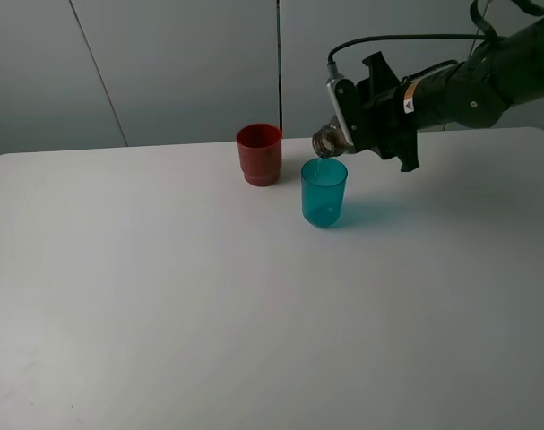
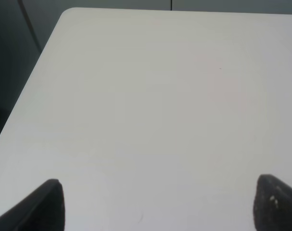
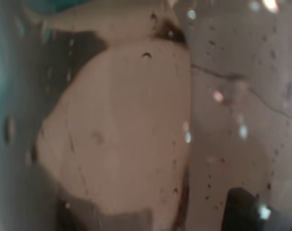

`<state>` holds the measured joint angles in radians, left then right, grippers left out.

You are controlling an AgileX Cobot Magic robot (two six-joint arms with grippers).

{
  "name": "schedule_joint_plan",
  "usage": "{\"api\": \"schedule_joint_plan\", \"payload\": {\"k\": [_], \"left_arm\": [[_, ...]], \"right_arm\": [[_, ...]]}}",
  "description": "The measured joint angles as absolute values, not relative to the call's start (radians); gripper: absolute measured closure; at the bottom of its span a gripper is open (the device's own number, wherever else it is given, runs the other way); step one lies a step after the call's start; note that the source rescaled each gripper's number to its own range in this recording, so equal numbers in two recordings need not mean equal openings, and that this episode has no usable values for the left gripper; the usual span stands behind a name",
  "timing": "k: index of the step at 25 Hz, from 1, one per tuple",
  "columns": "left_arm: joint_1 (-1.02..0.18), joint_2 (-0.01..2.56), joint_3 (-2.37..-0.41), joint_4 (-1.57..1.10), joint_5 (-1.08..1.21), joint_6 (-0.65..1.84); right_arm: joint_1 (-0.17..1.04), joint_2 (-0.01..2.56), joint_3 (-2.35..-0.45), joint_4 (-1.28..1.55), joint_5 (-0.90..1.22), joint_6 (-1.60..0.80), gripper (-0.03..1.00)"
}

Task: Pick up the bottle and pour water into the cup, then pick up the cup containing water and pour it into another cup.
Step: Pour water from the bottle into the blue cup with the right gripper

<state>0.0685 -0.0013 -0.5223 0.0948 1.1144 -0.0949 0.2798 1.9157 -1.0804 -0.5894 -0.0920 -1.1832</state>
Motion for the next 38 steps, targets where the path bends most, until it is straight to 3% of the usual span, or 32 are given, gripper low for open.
{"api": "schedule_joint_plan", "payload": {"k": [38], "left_arm": [[0.069, -0.001, -0.522, 0.095, 1.114, -0.095]], "right_arm": [[0.263, 1.916, -1.123, -0.589, -0.101, -1.293, 0.96]]}}
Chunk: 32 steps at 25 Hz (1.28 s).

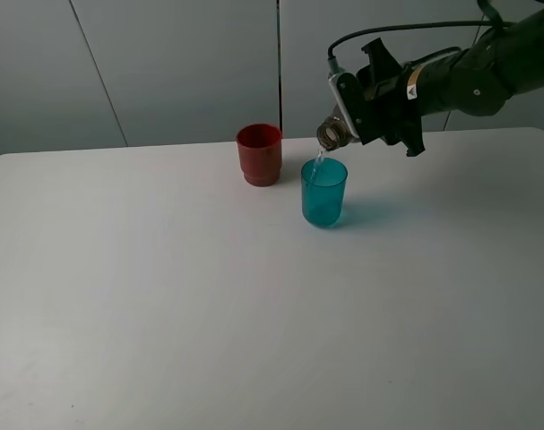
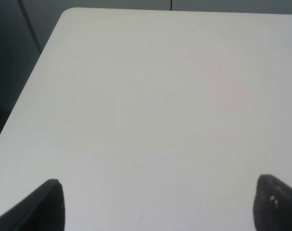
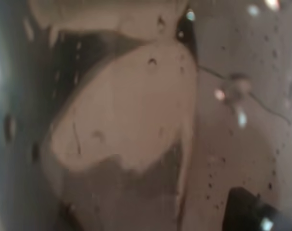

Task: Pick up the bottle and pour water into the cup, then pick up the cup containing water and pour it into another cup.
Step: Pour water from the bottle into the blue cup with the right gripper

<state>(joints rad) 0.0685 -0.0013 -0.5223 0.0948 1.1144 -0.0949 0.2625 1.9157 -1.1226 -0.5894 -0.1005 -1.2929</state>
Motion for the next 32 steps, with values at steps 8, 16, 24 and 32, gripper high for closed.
{"api": "schedule_joint_plan", "payload": {"k": [8, 16, 24, 32], "left_arm": [[0.069, -0.001, -0.522, 0.095, 1.114, -0.095], [0.069, -0.001, -0.522, 0.095, 1.114, -0.095], [0.069, -0.001, -0.522, 0.095, 1.116, -0.095], [0.069, -0.001, -0.522, 0.095, 1.116, -0.095]], "right_arm": [[0.253, 1.916, -1.123, -0.599, -0.101, -1.301, 0.96], [0.244, 1.916, -1.123, -0.608, -0.101, -1.301, 0.96], [0.243, 1.916, -1.123, -0.610, -0.106, -1.321, 0.96], [0.243, 1.916, -1.131, -0.610, -0.112, -1.346, 0.96]]}}
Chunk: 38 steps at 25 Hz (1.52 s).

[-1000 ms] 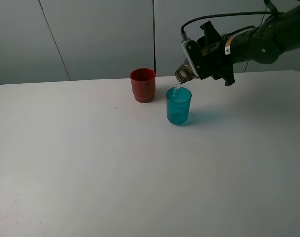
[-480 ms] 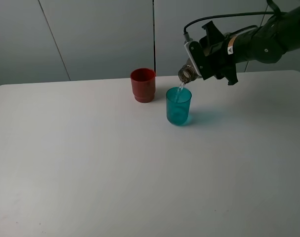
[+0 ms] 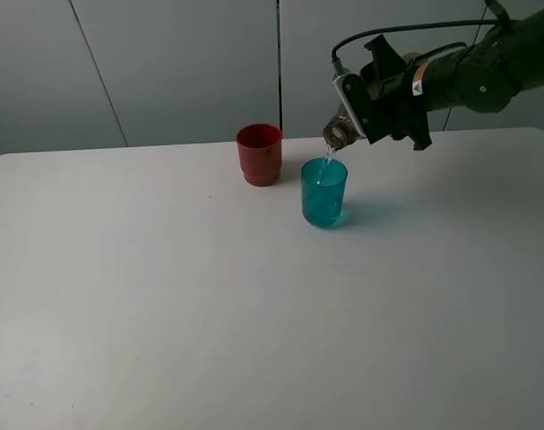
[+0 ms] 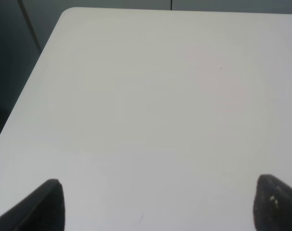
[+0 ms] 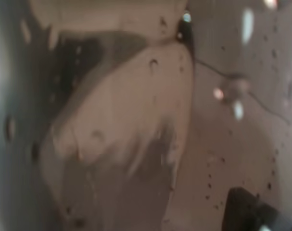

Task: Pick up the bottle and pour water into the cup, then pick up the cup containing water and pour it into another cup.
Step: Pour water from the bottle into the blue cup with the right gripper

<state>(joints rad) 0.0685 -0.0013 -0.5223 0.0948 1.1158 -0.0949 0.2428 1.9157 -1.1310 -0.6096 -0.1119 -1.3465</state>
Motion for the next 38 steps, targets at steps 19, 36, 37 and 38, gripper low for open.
{"api": "schedule_joint_plan", "payload": {"k": [19, 36, 37, 38], "left_arm": [[0.069, -0.001, -0.522, 0.095, 1.116, -0.095], [0.069, -0.001, -0.522, 0.095, 1.116, -0.095], [0.069, -0.001, -0.522, 0.095, 1.116, -0.095], [0.069, -0.001, -0.522, 0.095, 1.116, -0.095]], "right_arm": [[0.243, 1.917, -1.142, -0.610, -0.118, -1.396, 0.96], [0.242, 1.917, -1.142, -0.610, -0.120, -1.448, 0.96], [0.242, 1.917, -1.142, -0.610, -0.120, -1.448, 0.96], [0.242, 1.917, -1.142, -0.610, -0.120, -1.450, 0.96]]}}
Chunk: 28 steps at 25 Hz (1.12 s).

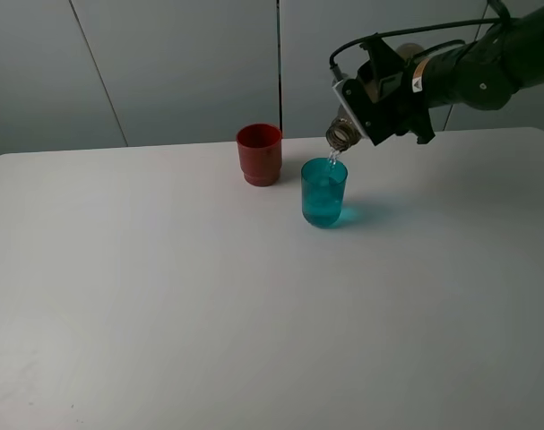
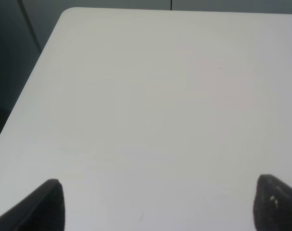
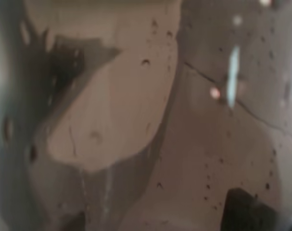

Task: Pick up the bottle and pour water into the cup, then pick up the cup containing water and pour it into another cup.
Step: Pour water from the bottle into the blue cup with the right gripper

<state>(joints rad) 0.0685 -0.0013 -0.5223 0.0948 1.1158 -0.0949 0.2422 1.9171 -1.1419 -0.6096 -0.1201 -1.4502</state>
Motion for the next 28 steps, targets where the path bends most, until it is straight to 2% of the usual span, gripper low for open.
{"api": "schedule_joint_plan", "payload": {"k": [28], "left_arm": [[0.069, -0.001, -0.522, 0.095, 1.116, -0.095]], "right_arm": [[0.242, 1.917, -1.142, -0.610, -0.139, -1.528, 0.96]]}}
